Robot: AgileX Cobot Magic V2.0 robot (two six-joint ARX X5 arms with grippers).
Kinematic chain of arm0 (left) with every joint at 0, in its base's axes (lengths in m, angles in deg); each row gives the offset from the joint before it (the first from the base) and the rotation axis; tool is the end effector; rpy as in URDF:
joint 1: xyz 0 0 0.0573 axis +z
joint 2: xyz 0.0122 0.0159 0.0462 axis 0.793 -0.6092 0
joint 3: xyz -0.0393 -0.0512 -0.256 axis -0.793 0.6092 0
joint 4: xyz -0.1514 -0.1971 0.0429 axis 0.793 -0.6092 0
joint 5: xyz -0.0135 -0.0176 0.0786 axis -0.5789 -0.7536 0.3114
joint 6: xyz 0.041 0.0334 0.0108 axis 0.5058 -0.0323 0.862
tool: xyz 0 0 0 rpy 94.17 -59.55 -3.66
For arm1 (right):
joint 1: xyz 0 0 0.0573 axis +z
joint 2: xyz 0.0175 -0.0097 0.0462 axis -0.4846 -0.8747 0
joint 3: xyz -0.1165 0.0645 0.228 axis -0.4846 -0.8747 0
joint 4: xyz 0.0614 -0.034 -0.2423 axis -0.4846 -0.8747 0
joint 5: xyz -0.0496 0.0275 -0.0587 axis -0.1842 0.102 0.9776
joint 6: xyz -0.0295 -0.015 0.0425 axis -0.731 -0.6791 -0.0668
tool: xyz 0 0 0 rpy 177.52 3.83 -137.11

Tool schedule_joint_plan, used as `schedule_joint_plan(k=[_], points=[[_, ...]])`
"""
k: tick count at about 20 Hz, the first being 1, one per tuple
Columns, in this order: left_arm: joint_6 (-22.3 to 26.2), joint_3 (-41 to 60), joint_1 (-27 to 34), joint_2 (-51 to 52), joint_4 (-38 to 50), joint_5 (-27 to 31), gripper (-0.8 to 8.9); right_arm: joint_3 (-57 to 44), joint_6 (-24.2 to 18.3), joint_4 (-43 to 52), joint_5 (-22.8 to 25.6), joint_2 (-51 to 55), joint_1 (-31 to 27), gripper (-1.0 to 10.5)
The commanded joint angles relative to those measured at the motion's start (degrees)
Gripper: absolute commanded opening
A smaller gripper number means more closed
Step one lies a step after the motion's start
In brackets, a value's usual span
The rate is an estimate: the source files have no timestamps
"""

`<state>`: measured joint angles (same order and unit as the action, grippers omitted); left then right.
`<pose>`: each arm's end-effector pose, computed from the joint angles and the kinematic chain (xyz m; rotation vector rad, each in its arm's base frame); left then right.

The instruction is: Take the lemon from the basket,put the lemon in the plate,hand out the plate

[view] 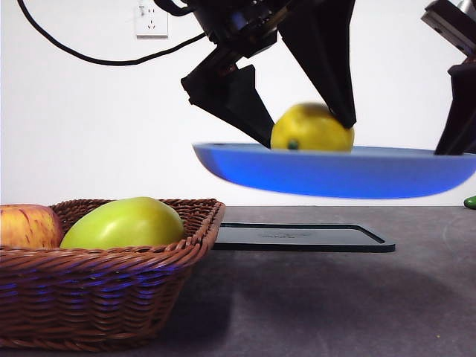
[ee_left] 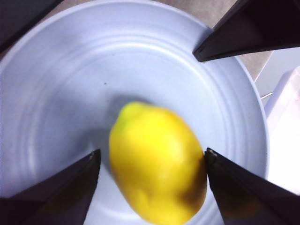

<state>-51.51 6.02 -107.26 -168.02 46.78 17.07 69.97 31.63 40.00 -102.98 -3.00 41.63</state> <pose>0.1908 -0.2772 0.2710 0.2657 1.0039 -0.9186 0.1864 0.0573 0.2272 0.4418 1.1758 0.5270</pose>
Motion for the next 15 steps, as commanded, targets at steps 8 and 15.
schedule_joint_plan(k=[8, 15], points=[[0.7, -0.9, 0.8, 7.5, -2.8, 0.8, 3.89, 0.7, 0.5, 0.9, 0.7, -0.4, 0.0, 0.0], [1.5, -0.9, 1.7, 28.7, -15.5, 2.5, 3.89, 8.7, -0.2, 0.2, 2.4, -9.8, -3.6, 0.0]])
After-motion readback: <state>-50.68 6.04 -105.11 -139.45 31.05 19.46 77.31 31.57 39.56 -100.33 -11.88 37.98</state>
